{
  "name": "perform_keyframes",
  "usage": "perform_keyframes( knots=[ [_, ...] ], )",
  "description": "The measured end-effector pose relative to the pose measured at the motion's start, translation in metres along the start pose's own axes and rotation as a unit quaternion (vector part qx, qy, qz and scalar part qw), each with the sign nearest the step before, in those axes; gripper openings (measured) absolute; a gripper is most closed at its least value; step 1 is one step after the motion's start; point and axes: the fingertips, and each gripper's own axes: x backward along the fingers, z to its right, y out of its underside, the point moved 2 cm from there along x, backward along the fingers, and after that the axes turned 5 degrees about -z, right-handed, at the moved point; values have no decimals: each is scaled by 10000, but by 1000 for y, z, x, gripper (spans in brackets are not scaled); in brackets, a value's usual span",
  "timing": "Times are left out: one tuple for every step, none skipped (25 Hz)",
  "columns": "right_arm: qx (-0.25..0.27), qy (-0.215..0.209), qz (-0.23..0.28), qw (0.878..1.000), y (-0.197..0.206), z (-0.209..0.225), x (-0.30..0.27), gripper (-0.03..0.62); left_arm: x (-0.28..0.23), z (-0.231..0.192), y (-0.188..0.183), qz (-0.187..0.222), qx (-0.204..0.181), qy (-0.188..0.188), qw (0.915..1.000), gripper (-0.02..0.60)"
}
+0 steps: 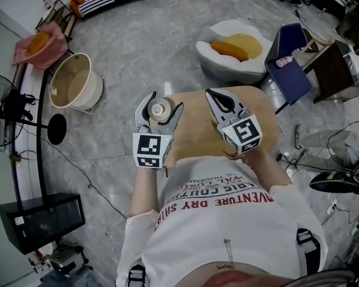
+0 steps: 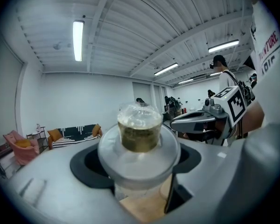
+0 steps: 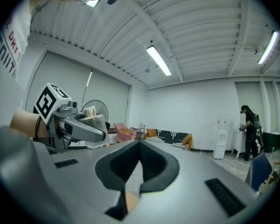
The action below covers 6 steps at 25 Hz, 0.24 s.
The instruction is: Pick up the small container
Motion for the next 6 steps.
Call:
perform_keyframes(
  knots=[
    [-73, -22, -13, 10000, 0, 1, 0, -12, -1, 0, 0, 3, -12, 18, 10000, 341],
    [-138, -32, -22, 9999, 1, 2, 0, -13, -2, 0, 0, 3, -28, 38, 10000, 341],
    [-178, -28, -26, 9998, 1, 3, -1, -12, -4, 0, 0, 5, -41, 52, 10000, 341],
    [-196, -14, -28, 9998, 1, 4, -1, -12, -5, -1, 0, 13, -47, 60, 10000, 341],
    [-199, 4, -30, 9998, 1, 4, -1, -12, -6, -1, -1, 24, -46, 64, 10000, 341],
    [-197, 25, -32, 9998, 2, 5, -1, -12, -6, -2, -2, 37, -40, 67, 10000, 341]
  ],
)
